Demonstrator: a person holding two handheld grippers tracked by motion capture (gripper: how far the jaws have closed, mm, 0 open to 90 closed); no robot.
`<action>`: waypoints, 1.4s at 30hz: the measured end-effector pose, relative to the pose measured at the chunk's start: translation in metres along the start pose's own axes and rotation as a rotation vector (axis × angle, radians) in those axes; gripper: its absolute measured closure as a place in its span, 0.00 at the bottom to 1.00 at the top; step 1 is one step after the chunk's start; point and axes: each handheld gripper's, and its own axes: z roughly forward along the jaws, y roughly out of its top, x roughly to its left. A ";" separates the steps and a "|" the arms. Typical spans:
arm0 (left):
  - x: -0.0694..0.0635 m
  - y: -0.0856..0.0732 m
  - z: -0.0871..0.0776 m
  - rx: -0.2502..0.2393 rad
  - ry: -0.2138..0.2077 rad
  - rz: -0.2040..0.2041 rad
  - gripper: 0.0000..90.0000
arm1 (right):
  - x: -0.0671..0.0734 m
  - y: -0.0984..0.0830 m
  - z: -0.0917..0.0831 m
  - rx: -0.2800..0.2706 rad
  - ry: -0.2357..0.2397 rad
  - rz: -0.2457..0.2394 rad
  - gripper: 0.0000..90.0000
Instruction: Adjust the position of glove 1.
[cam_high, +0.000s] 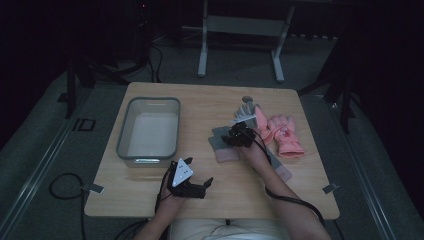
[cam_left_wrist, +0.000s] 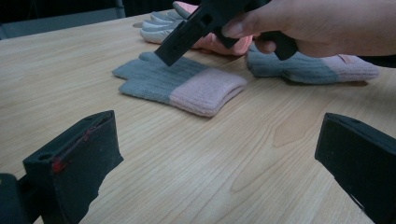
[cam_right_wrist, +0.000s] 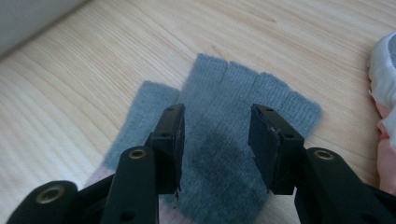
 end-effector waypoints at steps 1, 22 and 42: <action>0.000 0.000 0.000 -0.001 -0.001 0.000 0.00 | 0.000 0.001 0.002 0.010 -0.004 -0.009 0.62; 0.001 0.000 0.000 -0.002 0.000 -0.008 0.00 | 0.016 0.009 -0.012 0.053 0.009 0.076 0.94; 0.000 0.000 0.000 -0.001 0.007 -0.003 0.00 | 0.068 -0.065 -0.091 -0.005 -0.027 0.178 0.94</action>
